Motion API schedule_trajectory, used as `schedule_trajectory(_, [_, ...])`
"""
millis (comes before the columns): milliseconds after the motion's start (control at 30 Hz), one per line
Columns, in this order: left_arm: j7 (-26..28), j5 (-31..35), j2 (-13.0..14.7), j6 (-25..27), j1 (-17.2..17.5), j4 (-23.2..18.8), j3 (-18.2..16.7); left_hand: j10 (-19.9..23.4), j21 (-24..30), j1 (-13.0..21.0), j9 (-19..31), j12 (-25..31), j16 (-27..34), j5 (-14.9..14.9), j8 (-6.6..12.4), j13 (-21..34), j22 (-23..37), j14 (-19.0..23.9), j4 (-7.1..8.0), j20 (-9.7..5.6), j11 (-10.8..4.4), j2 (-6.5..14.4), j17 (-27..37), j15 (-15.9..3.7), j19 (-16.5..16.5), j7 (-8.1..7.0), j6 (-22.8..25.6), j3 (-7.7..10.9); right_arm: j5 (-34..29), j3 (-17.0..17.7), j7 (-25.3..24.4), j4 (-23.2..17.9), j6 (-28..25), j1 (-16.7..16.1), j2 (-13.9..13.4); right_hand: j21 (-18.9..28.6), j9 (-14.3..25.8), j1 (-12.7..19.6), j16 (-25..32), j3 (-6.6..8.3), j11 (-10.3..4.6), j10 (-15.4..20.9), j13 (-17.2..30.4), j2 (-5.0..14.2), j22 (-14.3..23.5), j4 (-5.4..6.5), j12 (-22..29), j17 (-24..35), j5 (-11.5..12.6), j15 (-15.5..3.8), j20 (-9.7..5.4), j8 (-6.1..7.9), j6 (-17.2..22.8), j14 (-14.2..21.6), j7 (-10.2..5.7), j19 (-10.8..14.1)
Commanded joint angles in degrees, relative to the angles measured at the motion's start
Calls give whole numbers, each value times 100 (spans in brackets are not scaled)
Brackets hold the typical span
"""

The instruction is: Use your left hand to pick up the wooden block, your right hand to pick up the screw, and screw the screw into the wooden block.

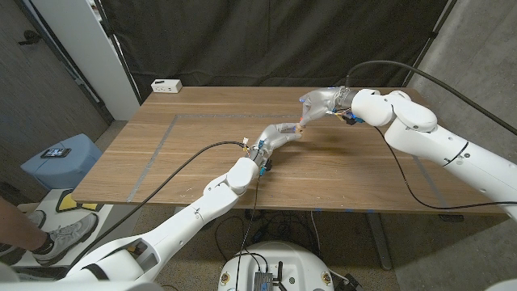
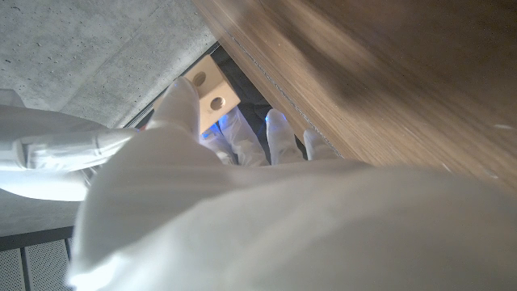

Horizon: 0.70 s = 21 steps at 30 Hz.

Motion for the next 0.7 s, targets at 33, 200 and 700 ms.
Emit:
schedule_trajectory(33, [9,3,6,4,13,-11,-6,-2,47,18,25,3,-11,36,47,24,17,9,27,44,-21,58,0,-498,15,4,54,23,-157,-49,-109,27,-28,-31,63,47,-15,-103,28,-21,4,120,15,14,1,45,65,18,-16,-14,-4,71,165,101,15,96])
schedule_trajectory(200, [7,2,10,5,17,-15,-7,-3,46,26,26,3,-10,37,47,23,17,10,24,51,-21,60,0,-497,12,10,56,25,-224,-66,-138,36,-39,-42,91,47,-40,-172,35,-51,-15,191,13,23,2,67,66,17,-19,-44,-13,106,286,153,35,148])
schedule_trajectory(700, [14,1,25,2,45,-41,-14,-2,51,36,26,4,-9,43,46,25,17,12,24,61,-21,76,1,-497,25,5,52,34,-455,-138,-80,-4,-160,-60,138,34,-126,-512,46,-196,-7,425,7,40,4,186,73,14,-26,-70,-16,199,667,294,105,268])
